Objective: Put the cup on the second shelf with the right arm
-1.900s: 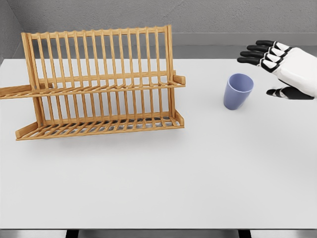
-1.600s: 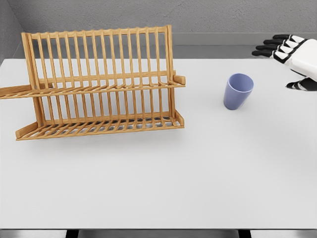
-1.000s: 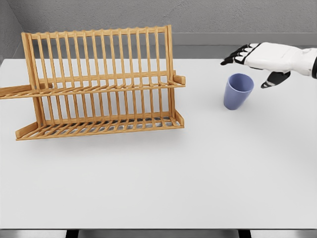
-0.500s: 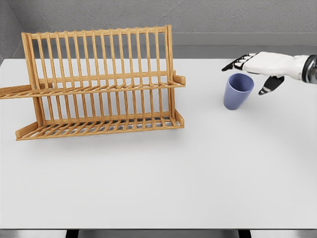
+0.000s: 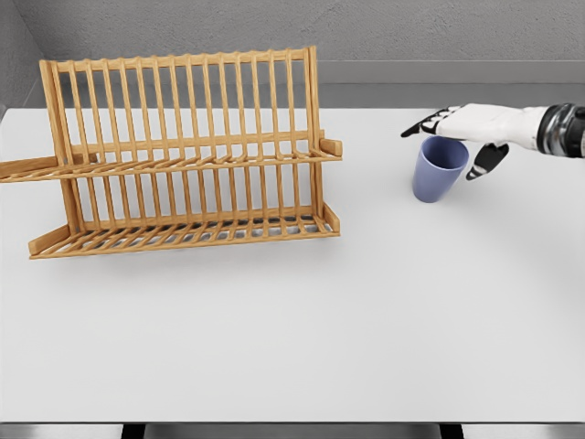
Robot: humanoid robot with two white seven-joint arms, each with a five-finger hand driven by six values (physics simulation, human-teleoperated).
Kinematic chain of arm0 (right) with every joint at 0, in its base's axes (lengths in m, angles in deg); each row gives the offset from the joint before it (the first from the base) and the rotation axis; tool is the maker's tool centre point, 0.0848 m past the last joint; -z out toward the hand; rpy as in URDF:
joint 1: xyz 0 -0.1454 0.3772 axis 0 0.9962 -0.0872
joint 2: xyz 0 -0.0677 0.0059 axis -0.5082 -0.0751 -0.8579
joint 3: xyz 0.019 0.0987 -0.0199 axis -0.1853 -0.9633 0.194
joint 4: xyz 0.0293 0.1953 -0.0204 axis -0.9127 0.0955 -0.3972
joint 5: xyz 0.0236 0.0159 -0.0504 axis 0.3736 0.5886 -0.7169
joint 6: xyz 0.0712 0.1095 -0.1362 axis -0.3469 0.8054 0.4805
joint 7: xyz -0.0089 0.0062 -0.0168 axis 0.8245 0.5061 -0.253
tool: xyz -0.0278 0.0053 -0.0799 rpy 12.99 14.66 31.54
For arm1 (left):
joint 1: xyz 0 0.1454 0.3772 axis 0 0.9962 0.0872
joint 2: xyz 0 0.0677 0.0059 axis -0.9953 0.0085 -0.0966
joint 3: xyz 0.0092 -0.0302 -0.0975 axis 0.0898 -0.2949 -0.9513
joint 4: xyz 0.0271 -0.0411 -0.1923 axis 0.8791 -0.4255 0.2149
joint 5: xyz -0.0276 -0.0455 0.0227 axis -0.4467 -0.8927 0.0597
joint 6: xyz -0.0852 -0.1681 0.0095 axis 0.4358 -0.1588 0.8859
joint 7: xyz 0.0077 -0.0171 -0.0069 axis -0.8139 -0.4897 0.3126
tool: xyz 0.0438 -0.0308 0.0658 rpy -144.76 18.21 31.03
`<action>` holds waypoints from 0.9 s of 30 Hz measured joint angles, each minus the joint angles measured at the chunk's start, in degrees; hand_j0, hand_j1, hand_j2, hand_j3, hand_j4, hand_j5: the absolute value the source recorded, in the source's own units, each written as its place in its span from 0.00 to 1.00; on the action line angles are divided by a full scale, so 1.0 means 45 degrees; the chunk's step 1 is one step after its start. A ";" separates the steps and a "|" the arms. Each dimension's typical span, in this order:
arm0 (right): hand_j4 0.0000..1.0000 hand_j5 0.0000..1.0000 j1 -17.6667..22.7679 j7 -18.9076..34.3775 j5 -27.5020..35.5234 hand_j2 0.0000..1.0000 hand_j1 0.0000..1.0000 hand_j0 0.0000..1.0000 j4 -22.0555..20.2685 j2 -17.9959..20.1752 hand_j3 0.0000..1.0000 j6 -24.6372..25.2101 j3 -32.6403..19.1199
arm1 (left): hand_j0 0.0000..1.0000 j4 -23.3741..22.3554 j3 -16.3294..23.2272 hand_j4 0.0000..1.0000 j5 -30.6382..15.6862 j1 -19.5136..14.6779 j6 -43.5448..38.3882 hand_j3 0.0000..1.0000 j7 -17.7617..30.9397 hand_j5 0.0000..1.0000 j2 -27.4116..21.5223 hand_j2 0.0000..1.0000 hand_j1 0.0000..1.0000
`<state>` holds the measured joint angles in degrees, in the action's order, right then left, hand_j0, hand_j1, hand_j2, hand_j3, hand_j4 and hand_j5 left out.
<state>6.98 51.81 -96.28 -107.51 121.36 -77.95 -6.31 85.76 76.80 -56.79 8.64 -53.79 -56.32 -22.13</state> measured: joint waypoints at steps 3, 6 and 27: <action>1.00 1.00 0.0000 -0.0001 0.0004 1.00 1.00 1.00 0.0061 -0.0040 1.00 0.0002 0.0092 | 1.00 0.0001 0.0000 1.00 0.0000 0.0000 0.0000 1.00 0.0000 1.00 0.0000 1.00 1.00; 1.00 1.00 -0.0059 0.0000 0.0003 1.00 1.00 1.00 0.0252 -0.0142 1.00 0.0033 0.0299 | 1.00 0.0001 0.0000 1.00 0.0000 0.0000 0.0000 1.00 0.0000 1.00 0.0000 1.00 1.00; 0.61 0.61 -0.0586 0.0002 -0.0009 0.61 0.61 0.61 0.0098 -0.0221 0.61 -0.0046 0.0304 | 1.00 0.0001 0.0000 1.00 0.0000 0.0000 0.0000 1.00 0.0000 1.00 0.0000 1.00 1.00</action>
<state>4.35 51.82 -96.32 -107.07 120.36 -78.16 -4.94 85.77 76.80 -56.78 8.64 -53.79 -56.32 -22.13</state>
